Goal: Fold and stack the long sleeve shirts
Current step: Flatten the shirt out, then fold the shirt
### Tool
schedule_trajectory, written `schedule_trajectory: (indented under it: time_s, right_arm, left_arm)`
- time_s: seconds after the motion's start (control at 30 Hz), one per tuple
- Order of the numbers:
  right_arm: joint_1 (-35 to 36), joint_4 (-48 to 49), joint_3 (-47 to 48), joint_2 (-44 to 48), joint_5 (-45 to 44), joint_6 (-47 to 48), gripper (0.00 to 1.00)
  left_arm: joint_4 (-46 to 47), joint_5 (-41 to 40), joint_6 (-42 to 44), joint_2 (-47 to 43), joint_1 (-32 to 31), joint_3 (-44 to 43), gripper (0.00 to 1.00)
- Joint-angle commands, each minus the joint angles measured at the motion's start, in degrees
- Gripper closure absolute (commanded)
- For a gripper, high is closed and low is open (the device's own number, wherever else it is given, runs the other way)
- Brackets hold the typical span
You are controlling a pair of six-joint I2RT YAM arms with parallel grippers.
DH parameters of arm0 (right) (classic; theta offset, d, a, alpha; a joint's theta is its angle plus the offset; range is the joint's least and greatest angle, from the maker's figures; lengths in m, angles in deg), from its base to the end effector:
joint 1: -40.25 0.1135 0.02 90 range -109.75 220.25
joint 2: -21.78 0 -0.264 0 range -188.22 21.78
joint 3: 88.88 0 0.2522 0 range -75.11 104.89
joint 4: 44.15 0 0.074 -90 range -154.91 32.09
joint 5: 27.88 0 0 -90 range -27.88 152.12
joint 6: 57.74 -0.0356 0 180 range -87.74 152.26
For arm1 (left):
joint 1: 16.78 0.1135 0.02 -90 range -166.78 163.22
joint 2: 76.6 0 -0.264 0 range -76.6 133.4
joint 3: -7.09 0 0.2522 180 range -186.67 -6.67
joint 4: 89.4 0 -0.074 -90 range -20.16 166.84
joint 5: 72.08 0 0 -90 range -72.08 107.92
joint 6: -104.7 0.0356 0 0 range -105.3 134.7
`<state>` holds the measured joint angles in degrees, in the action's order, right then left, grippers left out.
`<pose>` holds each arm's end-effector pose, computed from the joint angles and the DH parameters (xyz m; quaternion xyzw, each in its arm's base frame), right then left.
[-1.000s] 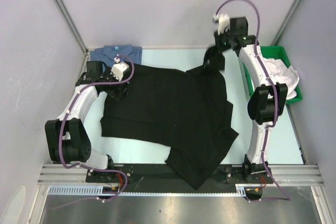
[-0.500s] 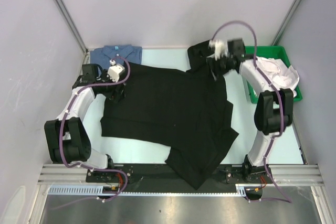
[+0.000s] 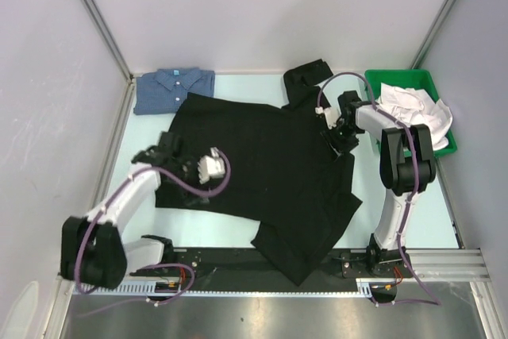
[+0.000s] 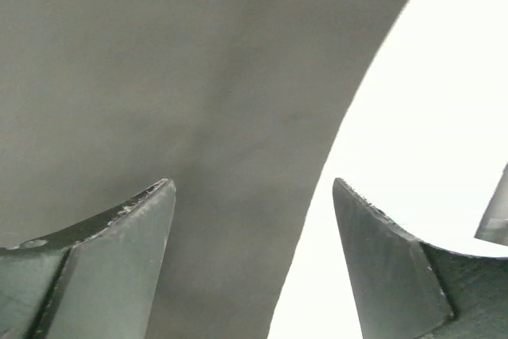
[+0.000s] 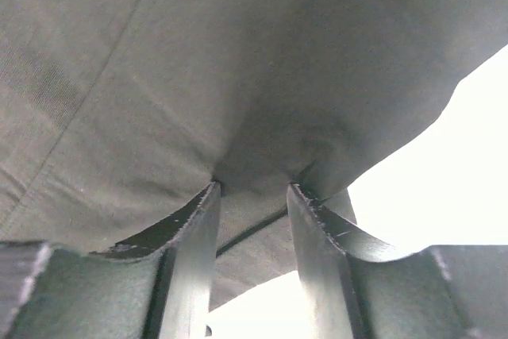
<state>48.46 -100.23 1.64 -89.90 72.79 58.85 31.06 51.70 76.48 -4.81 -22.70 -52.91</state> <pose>0.3720 0.0603 0.1615 -0.3058 0.9411 0.0735 0.1240 0.2143 -0.0421 0.2146 0.5651 0.7579 -0.1806 0.2714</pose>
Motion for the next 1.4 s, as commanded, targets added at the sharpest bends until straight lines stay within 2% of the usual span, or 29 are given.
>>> schedule_trajectory:
  time_s: [0.0,0.07,0.1,0.13,0.17,0.2,0.23,0.27,0.3,0.4,0.47,0.57,0.63,0.7,0.73,0.77,0.83,0.87,0.93,0.97,1.07,1.2,1.37]
  right_arm:
    - [-1.4,8.6,6.4,-9.9,-10.4,1.9,0.55]
    - [-1.9,8.8,9.6,-12.5,-10.6,1.0,0.55]
    - [-2.3,8.4,12.6,-13.0,-10.4,0.8,0.55]
    - [-2.5,8.1,13.9,-13.6,-10.1,0.7,0.55]
    - [-2.5,6.7,14.9,-13.7,-9.5,0.5,0.55]
    - [-2.5,5.9,15.4,-13.0,-8.8,0.5,0.54]
    - [-2.5,5.5,14.7,-12.1,-7.9,0.5,0.53]
    - [-2.5,4.6,13.7,-8.8,-5.4,0.4,0.5]
    - [-2.5,4.1,12.6,-6.9,-4.1,0.3,0.48]
    - [-2.1,1.1,7.3,1.4,0.4,0.1,0.43]
    - [-2.6,-0.5,2.8,6.5,3.5,0.3,0.39]
    - [-4.6,-3.6,-3.3,17.0,11.6,4.8,0.35]
    - [-6.1,-6.1,-8.0,26.0,18.2,11.9,0.35]
    - [-7.4,-8.8,-15.6,35.4,21.8,18.2,0.35]
    - [-7.5,-12.7,-17.9,38.6,24.5,25.5,0.36]
    - [-7.2,-15.7,-22.2,41.2,26.0,29.7,0.36]
    - [-6.3,-21.7,-26.5,48.7,27.8,41.1,0.37]
    - [-4.6,-22.5,-30.9,50.9,27.7,43.7,0.37]
    - [-1.4,-23.4,-35.0,56.3,27.1,48.7,0.38]
    - [0.2,-23.1,-36.6,57.8,26.9,49.6,0.38]
    - [7.2,-20.9,-41.2,59.6,26.0,51.6,0.41]
    - [15.9,-22.7,-42.1,57.5,24.0,52.8,0.45]
    - [28.7,-17.7,-44.3,57.9,21.6,48.9,0.47]
  left_arm:
    - [-2.6,6.1,2.7,-10.0,-15.7,6.2,0.18]
    - [-1.0,7.0,-1.7,-11.9,-22.3,7.4,0.2]
    - [1.8,7.0,-3.7,-12.8,-28.7,8.5,0.2]
    - [4.2,6.4,-8.8,-13.6,-32.3,9.1,0.21]
    - [10.0,4.0,-11.7,-13.8,-35.6,9.8,0.2]
    - [12.6,3.0,-13.9,-13.9,-42.3,11.0,0.17]
    - [14.6,1.7,-16.4,-13.0,-45.7,11.3,0.17]
    - [19.5,-2.5,-17.8,-12.2,-49.2,11.7,0.17]
    - [21.8,-5.2,-19.1,-11.2,-56.0,12.0,0.16]
    - [28.4,-10.6,-22.7,-5.0,-64.5,10.8,0.18]
    - [32.6,-12.5,-24.2,-0.5,-66.9,9.1,0.19]
    - [31.9,-14.9,-25.0,3.0,-67.7,5.8,0.24]
    - [27.5,-14.1,-24.6,1.8,-64.9,6.0,0.28]
    - [23.1,-8.8,-22.8,-1.6,-55.6,6.4,0.3]
    - [16.8,-6.8,-21.0,-2.6,-51.8,6.2,0.3]
    - [13.8,-5.3,-19.2,-3.7,-44.5,5.9,0.3]
    - [5.8,-4.6,-12.4,-7.5,-38.0,5.7,0.3]
    - [3.5,-4.3,-10.2,-8.8,-31.6,5.3,0.29]
    - [-3.0,-4.0,-5.0,-10.3,-25.9,5.1,0.27]
    - [-4.5,-4.0,-3.9,-10.5,-20.7,4.8,0.27]
    - [-9.1,-3.2,-0.6,-10.7,-11.9,4.0,0.26]
    - [-10.1,-4.3,1.0,-11.5,-5.9,3.4,0.25]
    - [-11.3,-4.3,1.8,-7.6,1.8,1.2,0.24]
